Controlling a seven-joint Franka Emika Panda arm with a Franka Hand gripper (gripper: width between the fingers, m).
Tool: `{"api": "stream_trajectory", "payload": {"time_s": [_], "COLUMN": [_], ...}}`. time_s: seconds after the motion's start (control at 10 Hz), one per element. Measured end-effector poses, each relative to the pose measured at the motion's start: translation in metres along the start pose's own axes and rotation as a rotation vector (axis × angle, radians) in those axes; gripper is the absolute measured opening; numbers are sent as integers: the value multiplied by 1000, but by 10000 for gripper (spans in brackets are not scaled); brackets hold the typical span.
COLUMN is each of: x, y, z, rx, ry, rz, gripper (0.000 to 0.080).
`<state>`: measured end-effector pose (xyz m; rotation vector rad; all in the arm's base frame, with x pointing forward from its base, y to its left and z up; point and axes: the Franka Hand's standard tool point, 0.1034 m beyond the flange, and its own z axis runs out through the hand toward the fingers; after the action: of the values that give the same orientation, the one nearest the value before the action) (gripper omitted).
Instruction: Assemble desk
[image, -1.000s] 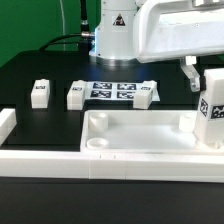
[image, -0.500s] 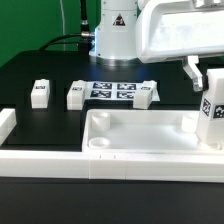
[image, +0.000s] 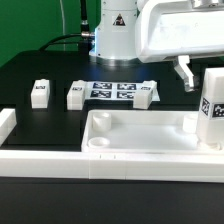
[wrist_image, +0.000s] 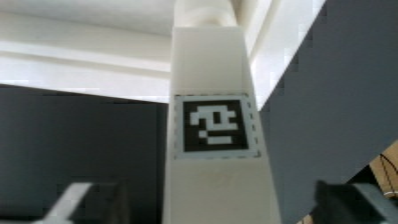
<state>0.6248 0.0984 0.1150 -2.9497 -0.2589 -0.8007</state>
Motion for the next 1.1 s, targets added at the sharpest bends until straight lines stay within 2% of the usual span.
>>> {"api": "stream_trajectory", "payload": {"time_s": [0.1,0.7,1.1], "x": [0,20,16], "y": [0,4,1], "z": [0,-22,-18], "rx": [0,7,17], "ry": [0,-27,-67], "rz": [0,1,1], "gripper": [623,649,649]}}
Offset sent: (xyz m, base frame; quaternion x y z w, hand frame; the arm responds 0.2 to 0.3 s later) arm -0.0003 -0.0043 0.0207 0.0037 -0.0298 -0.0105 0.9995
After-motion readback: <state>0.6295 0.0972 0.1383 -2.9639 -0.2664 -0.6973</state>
